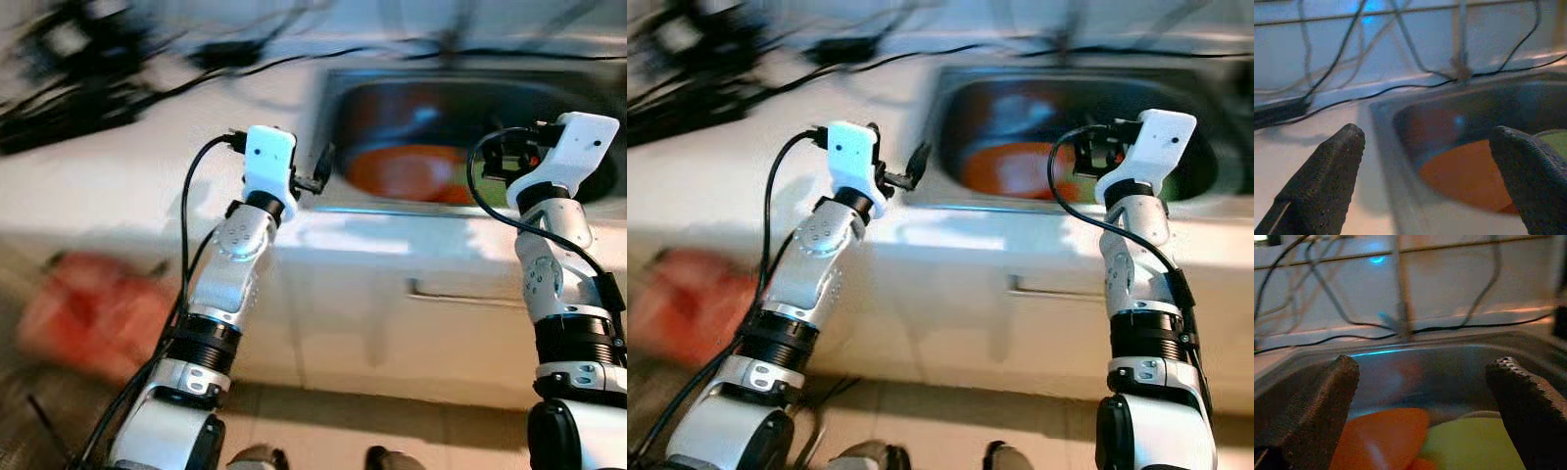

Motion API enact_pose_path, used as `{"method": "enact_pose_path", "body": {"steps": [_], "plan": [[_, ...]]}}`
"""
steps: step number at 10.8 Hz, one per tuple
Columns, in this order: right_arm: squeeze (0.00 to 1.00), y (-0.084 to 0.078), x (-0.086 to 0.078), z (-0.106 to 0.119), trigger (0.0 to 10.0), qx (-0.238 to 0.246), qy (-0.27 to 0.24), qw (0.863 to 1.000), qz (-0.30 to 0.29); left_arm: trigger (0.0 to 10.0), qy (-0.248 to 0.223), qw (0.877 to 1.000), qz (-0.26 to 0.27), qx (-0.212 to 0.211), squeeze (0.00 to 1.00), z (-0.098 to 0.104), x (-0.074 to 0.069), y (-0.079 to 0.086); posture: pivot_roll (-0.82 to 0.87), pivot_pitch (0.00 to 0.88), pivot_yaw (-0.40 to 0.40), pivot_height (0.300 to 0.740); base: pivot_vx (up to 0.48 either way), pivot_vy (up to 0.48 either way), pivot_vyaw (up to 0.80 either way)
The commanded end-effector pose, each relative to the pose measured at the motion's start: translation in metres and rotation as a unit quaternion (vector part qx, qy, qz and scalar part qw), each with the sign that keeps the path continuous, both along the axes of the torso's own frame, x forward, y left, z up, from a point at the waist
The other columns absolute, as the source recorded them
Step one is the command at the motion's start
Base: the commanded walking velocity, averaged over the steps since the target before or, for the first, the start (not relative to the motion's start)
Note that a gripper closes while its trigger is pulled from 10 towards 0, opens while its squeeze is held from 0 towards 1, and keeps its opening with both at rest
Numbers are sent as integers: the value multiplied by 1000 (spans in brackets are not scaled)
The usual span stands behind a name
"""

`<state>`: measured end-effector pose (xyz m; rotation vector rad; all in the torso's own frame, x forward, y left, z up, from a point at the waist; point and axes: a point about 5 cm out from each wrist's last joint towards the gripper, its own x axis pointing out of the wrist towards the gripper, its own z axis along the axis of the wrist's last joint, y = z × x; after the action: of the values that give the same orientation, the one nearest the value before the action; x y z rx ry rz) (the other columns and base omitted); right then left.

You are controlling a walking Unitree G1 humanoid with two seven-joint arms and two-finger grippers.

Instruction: Kitchen organization

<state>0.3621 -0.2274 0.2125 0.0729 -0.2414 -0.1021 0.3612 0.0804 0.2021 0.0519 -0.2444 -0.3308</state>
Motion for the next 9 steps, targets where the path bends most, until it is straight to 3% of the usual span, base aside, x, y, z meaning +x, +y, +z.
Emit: {"method": "enact_pose_path", "body": {"steps": [1,5,7,9], "plan": [[0,5,-1,1,10000,0,1,1000,3,10000,-16,1000,26,0,0,7,1,4,8,0,50,740,0,0,-456],[0,25,-3,-6,10000,10,7,999,32,10000,-2,997,71,-4,0,0,-3,8,2,0,41,740,0,0,0],[0,49,-10,-19,10000,9,21,998,64,10000,13,997,74,-15,0,-3,0,10,-5,0,43,740,0,-319,0],[0,52,-14,-26,10000,13,30,997,64,10000,13,997,73,-11,0,-2,1,11,-7,0,52,740,0,-446,0]]}}
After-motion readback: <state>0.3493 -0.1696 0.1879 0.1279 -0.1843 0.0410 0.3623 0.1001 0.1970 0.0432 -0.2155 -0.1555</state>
